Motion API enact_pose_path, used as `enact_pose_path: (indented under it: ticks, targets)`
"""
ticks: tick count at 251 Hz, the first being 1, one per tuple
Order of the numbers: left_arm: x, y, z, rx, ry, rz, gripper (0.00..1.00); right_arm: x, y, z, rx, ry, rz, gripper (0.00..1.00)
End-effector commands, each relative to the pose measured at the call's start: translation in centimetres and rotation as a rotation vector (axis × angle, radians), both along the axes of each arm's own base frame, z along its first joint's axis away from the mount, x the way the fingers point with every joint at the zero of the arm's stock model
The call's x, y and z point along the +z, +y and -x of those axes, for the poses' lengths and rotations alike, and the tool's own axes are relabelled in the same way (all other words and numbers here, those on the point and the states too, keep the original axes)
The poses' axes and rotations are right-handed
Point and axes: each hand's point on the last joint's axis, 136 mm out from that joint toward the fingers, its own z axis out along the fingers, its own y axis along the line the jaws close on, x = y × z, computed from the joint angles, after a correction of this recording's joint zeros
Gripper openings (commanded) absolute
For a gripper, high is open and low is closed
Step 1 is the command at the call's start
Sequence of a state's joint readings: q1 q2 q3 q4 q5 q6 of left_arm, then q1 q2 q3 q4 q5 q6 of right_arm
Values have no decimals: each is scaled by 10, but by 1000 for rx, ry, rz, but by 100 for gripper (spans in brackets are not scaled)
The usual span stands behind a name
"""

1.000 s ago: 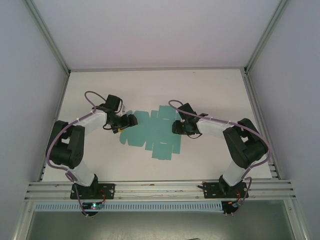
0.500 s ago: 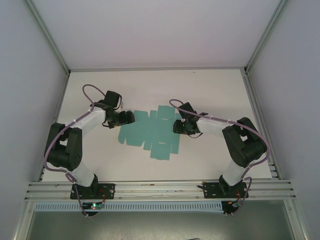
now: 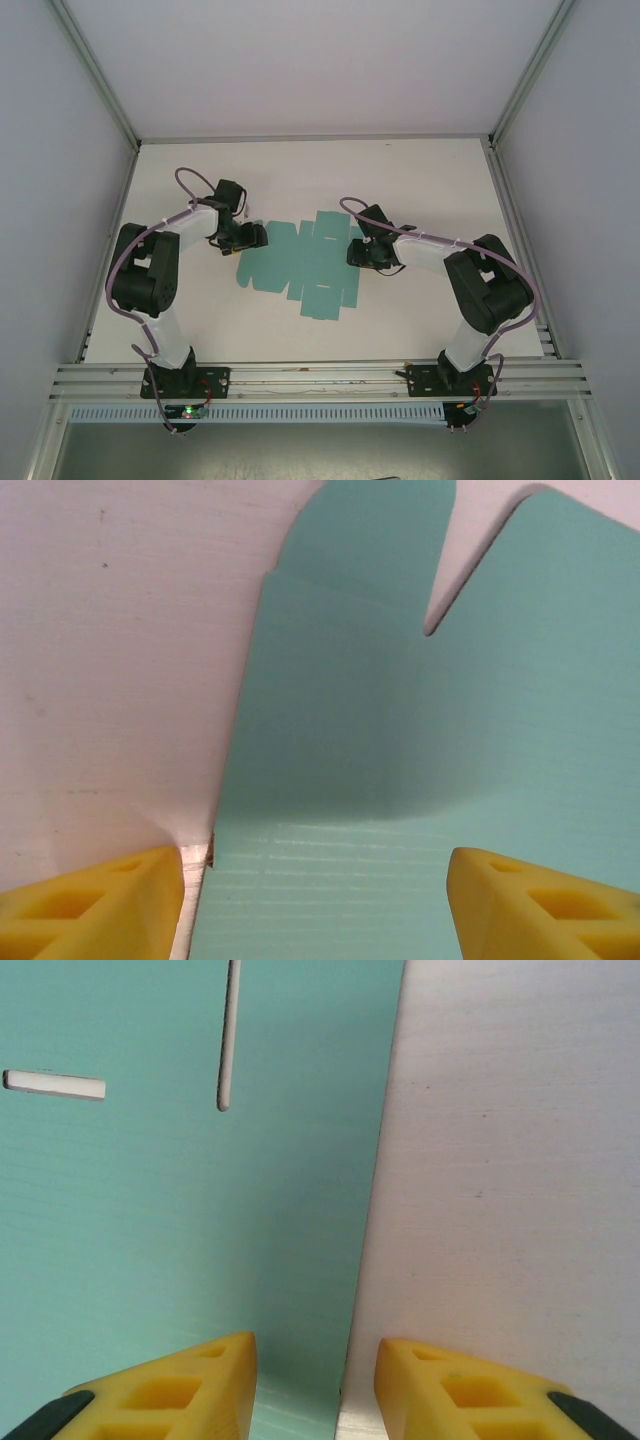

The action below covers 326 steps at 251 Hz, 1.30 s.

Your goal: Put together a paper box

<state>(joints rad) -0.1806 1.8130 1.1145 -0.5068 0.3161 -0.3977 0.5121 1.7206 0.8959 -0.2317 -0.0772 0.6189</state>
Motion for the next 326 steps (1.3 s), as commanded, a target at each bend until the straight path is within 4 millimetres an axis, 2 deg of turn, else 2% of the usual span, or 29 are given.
enact_pose_path:
  ticks: [1, 29, 53, 127, 170, 195, 215, 254, 282, 303, 326]
  targets:
    - [6, -49, 17, -104, 41, 286, 69, -36, 20, 23, 51, 118, -61, 39]
    - [30, -75, 19, -145, 5, 493, 67, -35, 27, 21, 63, 113, -96, 39]
    - [56, -86, 18, -157, -35, 607, 66, -35, 31, 22, 71, 113, -114, 38]
    - [131, -100, 22, -193, -204, 806, 65, -40, 32, 28, 66, 109, -148, 37]
    - [154, -109, 35, -233, -245, 824, 63, -43, 26, 30, 53, 103, -144, 37]
    - [154, -112, 41, -232, -234, 812, 62, -42, 23, 29, 47, 93, -150, 37]
    - [141, -114, 49, -219, -184, 776, 61, -43, 20, 28, 38, 89, -151, 37]
    - [94, -120, 62, -202, -37, 642, 56, -45, 19, 28, 34, 88, -160, 37]
    - [62, -102, 63, -170, 27, 370, 50, -47, 19, 31, 35, 96, -161, 37]
    - [57, -90, 61, -177, 9, 201, 50, -48, 15, 33, 29, 97, -150, 37]
    - [62, -91, 60, -186, -2, 178, 47, -49, 12, 35, 25, 98, -142, 37]
